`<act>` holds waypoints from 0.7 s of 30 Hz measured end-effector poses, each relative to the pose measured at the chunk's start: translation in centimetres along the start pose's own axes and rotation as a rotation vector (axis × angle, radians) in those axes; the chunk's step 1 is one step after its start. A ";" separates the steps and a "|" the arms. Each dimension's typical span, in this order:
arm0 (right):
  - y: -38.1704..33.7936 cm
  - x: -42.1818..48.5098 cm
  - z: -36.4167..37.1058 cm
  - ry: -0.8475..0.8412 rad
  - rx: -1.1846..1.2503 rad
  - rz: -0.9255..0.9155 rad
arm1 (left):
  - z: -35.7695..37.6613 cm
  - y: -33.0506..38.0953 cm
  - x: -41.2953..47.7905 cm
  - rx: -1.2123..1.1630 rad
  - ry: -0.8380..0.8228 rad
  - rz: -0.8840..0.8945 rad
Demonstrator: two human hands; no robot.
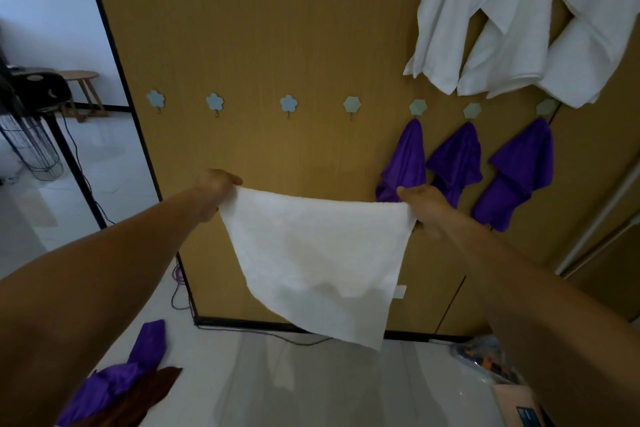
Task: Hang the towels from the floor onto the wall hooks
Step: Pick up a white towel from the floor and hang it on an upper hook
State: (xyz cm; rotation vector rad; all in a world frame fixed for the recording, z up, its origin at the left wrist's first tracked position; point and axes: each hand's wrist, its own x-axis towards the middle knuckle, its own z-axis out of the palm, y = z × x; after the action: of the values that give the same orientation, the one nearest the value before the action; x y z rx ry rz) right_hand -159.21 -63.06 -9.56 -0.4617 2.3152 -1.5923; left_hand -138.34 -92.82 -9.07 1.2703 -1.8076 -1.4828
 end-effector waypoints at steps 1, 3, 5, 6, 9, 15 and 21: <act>-0.1 0.1 0.1 0.036 -0.001 -0.004 | 0.0 0.1 -0.1 0.014 -0.013 -0.001; -0.1 0.1 0.0 0.072 -0.097 -0.046 | 0.2 0.2 -0.3 0.036 -0.039 -0.006; -0.1 0.1 0.0 0.035 -0.187 -0.078 | 0.5 0.4 -0.5 0.053 -0.045 -0.006; -0.2 0.0 -0.1 -0.012 -0.212 -0.078 | 0.6 0.6 -0.4 0.061 -0.042 -0.005; -0.4 -0.4 -0.5 -0.173 -0.257 -0.042 | 0.9 0.9 -0.4 0.083 -0.043 -0.010; -0.5 -0.4 -1.1 -0.336 -0.420 -0.096 | -0.4 1.2 -1.6 0.152 -0.311 0.011; 0.0 0.1 -1.6 -0.359 -0.472 -0.200 | -1.3 0.9 -1.7 0.429 -0.541 0.090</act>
State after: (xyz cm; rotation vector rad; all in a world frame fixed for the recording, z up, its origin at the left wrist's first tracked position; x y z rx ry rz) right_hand -159.95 -61.70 -9.04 -1.0216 2.3947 -0.9149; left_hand -136.81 -91.94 -7.56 0.9996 -2.6096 -1.5402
